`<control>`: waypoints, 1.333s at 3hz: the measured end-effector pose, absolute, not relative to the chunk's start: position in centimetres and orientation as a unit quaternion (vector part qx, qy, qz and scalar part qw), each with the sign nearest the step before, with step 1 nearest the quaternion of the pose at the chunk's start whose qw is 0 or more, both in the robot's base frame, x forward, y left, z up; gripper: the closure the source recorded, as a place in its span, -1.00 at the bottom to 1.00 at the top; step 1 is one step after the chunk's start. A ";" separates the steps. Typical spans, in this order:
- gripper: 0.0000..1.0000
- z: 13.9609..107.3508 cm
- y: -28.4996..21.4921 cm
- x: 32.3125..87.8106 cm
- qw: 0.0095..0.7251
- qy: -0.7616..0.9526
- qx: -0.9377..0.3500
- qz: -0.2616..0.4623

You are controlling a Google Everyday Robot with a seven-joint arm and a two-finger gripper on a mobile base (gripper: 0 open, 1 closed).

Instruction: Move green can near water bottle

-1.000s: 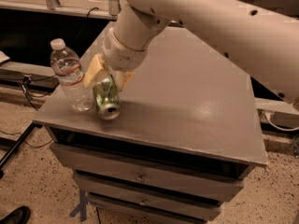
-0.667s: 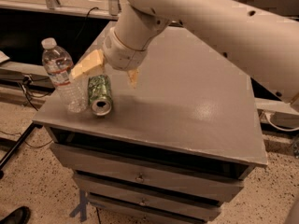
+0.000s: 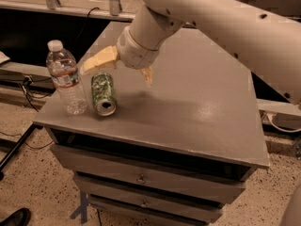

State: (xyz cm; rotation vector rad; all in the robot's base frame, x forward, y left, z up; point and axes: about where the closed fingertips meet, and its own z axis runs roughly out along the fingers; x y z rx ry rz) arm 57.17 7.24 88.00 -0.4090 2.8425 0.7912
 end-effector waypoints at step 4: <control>-1.00 93.6 -9.2 60.9 0.185 0.945 -0.040 0.268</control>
Offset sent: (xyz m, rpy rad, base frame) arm 0.0481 -0.1295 -0.0062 0.0049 -0.0130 -0.2305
